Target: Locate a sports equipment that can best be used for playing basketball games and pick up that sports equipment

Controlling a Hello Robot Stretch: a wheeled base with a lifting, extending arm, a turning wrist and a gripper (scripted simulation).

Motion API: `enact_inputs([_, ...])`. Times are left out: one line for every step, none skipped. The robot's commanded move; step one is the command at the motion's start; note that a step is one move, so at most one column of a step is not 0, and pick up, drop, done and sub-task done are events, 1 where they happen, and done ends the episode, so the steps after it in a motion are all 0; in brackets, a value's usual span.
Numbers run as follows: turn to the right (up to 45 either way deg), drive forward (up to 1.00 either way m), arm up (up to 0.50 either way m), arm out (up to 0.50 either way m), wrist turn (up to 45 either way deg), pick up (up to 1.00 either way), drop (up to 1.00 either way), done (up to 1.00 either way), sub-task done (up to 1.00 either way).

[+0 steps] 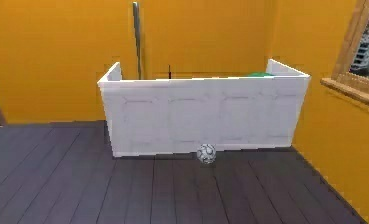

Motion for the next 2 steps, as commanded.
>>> enact_inputs([0.0, 0.55, 0.0, 0.0, 0.0, 0.0, 0.0, 0.0, 0.0])
enact_inputs([-39.0, 0.0, 0.0, 0.0, 0.0, 0.0, 0.0, 0.0, 0.0])
